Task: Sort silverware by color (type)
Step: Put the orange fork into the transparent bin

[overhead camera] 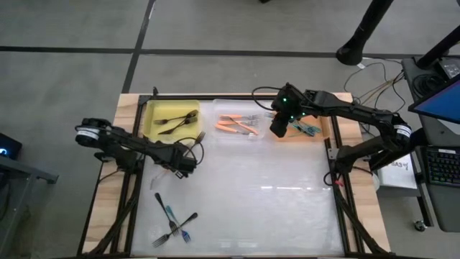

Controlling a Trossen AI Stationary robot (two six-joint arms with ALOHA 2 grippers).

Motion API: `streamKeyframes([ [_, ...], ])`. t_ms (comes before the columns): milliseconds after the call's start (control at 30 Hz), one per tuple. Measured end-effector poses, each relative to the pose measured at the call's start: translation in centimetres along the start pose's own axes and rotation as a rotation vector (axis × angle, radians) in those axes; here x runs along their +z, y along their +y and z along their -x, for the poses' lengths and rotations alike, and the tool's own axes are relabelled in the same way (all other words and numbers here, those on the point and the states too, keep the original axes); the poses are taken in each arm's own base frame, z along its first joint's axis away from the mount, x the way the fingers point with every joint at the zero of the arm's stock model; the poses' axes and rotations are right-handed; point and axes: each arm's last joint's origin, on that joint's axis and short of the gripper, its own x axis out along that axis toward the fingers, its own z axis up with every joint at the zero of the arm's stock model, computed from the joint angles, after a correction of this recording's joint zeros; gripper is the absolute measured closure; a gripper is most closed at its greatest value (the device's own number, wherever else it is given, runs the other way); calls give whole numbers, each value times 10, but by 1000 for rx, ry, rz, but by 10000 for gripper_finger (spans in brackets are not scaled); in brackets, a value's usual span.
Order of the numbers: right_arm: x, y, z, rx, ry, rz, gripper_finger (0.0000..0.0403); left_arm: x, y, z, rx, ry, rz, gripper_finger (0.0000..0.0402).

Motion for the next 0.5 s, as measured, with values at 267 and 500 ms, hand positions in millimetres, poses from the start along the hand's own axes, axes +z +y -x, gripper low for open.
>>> streamKeyframes([
  [267, 0, 0, 0, 0, 0, 1, 282, 2, -2, 3, -26, 7, -5, 268],
  [500, 0, 0, 0, 0, 0, 4, 282, 4, -5, 6, -90, 18, 9, 268],
])
